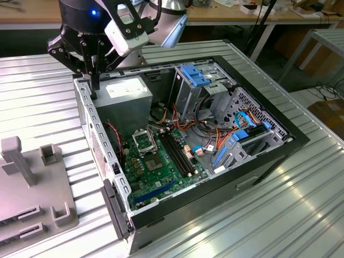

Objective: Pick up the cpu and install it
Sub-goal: 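Reach for the cpu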

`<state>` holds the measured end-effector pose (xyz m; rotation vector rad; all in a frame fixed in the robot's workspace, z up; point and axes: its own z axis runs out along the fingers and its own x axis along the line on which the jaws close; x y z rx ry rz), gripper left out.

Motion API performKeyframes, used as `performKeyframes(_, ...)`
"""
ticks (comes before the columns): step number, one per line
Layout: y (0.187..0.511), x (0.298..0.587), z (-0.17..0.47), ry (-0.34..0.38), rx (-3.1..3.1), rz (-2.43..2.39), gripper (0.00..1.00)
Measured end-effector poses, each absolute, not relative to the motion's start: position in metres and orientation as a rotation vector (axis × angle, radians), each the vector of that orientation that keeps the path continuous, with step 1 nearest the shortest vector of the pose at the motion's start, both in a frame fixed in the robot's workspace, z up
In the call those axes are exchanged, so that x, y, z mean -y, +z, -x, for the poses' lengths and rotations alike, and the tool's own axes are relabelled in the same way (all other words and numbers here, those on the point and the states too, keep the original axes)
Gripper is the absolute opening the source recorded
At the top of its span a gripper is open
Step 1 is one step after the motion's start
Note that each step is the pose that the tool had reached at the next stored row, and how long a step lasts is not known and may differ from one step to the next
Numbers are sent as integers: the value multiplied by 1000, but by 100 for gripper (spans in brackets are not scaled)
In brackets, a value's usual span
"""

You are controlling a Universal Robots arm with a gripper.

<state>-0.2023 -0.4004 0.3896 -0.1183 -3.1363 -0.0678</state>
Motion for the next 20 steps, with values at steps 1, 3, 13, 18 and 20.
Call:
performKeyframes(1, 390, 400, 202, -68, 3136, 118, 11)
performKeyframes(3, 390, 400, 203, -68, 3136, 119, 11)
performKeyframes(13, 390, 400, 210, -68, 3136, 118, 11)
performKeyframes(18, 390, 400, 215, -68, 3136, 118, 11)
performKeyframes(20, 390, 400, 218, -68, 3136, 118, 11)
